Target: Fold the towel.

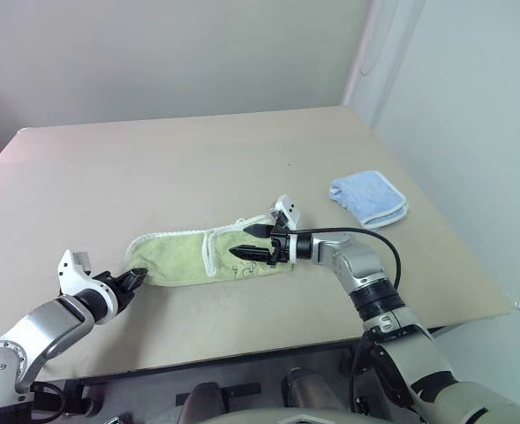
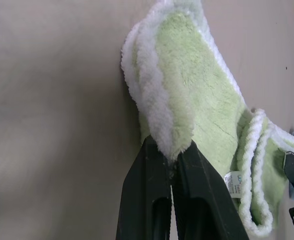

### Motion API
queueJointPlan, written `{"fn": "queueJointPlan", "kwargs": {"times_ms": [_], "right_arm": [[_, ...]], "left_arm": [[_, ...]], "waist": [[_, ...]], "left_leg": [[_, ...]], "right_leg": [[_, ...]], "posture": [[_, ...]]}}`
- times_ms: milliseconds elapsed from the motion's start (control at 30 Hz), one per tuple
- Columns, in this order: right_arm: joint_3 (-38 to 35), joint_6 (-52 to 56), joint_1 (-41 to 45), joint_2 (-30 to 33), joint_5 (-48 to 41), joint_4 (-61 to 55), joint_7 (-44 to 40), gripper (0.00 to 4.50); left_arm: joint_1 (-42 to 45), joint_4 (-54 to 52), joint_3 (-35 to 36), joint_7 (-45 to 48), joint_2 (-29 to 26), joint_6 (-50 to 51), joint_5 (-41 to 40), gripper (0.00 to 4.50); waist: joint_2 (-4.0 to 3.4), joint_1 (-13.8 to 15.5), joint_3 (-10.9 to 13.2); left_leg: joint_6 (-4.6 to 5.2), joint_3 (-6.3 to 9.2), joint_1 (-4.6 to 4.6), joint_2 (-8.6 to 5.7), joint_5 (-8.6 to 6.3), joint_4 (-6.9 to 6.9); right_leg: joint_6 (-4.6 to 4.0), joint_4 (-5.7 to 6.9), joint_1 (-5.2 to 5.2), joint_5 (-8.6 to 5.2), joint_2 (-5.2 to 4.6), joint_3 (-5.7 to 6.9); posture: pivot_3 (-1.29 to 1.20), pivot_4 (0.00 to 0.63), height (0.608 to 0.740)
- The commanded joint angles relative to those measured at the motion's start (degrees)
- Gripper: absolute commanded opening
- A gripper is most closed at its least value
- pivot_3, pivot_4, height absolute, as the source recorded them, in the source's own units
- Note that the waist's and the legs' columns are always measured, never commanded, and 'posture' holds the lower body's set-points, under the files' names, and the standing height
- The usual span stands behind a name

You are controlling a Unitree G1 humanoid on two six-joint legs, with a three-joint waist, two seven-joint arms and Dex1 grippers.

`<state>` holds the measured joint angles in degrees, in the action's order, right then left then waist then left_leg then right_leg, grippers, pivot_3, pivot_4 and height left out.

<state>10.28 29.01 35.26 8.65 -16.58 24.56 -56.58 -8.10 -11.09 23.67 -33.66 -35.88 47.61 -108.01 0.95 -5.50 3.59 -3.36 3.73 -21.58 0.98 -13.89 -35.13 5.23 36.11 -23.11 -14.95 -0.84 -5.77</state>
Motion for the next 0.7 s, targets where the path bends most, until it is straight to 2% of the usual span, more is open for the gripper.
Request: {"fn": "queueJointPlan", "kwargs": {"times_ms": [33,233,467,700], "right_arm": [[-1.2,0.91,0.37,0.89,-2.41,-3.48,-2.33,4.5],[-1.66,6.04,-1.26,2.8,-7.9,-10.73,-6.52,4.5],[-1.31,7.04,-2.71,3.97,-8.19,-13.21,-4.65,4.5],[-0.85,6.77,-3.63,4.44,-7.85,-13.28,-3.7,4.5]], "left_arm": [[1.57,1.97,2.49,2.08,-2.11,-0.82,0.81,0.05],[0.44,6.94,4.81,6.25,-6.17,1.38,3.7,0.05],[-1.18,13.19,11.0,15.65,-12.5,4.96,7.66,0.05],[3.59,18.58,10.68,34.21,-18.07,10.12,16.64,0.05]], "waist": [[-0.01,-0.01,0.01],[-0.02,-0.17,0.01],[0.0,-0.21,0.0],[-0.05,-0.23,0.03]], "left_leg": [[0.0,0.0,0.0,0.0,0.0,0.0],[0.0,-0.01,-0.03,0.01,0.0,0.05],[-0.04,-0.03,-0.02,0.02,-0.03,0.05],[-0.27,-0.08,-0.03,0.01,-0.15,0.06]], "right_leg": [[0.0,0.01,0.0,0.0,0.0,0.0],[0.0,0.01,-0.06,-0.01,0.01,0.0],[0.0,-0.01,-0.28,-0.01,0.0,0.0],[-0.01,-0.17,-0.3,-0.02,-0.06,0.0]], "posture": [[0.0,0.0,0.74],[0.0,0.0,0.74],[0.0,0.0,0.74],[0.0,0.0,0.74]]}}
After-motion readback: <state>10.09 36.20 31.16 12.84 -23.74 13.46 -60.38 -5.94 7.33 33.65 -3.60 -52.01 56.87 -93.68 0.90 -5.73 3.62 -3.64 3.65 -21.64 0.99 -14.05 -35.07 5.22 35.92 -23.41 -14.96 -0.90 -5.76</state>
